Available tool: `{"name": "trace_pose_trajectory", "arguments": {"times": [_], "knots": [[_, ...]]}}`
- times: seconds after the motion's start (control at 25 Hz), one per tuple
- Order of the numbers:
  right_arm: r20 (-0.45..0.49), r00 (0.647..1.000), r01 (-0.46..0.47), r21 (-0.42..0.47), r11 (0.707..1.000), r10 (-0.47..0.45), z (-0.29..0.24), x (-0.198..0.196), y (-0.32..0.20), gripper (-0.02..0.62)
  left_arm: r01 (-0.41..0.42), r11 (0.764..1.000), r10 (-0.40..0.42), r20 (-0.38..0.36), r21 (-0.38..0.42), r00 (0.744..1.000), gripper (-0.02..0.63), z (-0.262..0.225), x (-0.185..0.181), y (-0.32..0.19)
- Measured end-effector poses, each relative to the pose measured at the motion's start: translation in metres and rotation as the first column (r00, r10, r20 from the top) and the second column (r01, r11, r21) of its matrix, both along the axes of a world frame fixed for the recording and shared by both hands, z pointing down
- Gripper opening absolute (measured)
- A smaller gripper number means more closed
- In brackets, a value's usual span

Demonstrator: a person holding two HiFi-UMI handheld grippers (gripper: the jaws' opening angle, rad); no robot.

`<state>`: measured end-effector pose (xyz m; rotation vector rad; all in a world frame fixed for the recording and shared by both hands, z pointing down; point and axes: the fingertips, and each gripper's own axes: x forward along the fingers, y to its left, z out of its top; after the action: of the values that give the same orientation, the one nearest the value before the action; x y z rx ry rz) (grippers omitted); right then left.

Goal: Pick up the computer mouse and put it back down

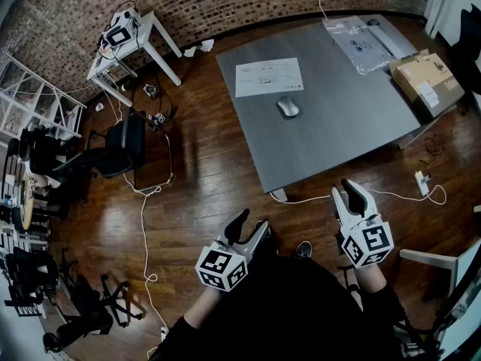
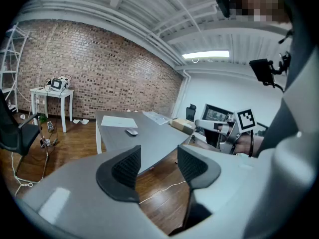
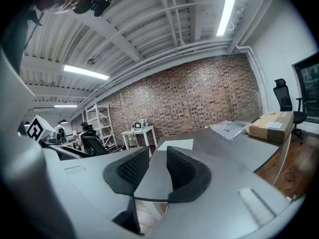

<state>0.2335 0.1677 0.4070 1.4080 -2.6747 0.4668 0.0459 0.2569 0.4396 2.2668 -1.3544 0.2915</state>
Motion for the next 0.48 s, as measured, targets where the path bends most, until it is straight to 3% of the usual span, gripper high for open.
{"name": "trace_pose_trajectory", "arguments": {"times": [0.24,0.48], "knots": [[-0.04,0.998,-0.038,0.004,0.999,0.038,0.015,-0.017,-0.061,0.137,0.002,1.0,-0.002,-0.033,0.016,0.999,0.216,0.014,-0.027,-0.048],[-0.081,0.993,-0.086,-0.025,0.996,0.084,0.021,-0.055,-0.12,0.141,-0.04,0.998,0.045,-0.104,0.05,0.994,0.216,0.012,-0.068,-0.134]]}}
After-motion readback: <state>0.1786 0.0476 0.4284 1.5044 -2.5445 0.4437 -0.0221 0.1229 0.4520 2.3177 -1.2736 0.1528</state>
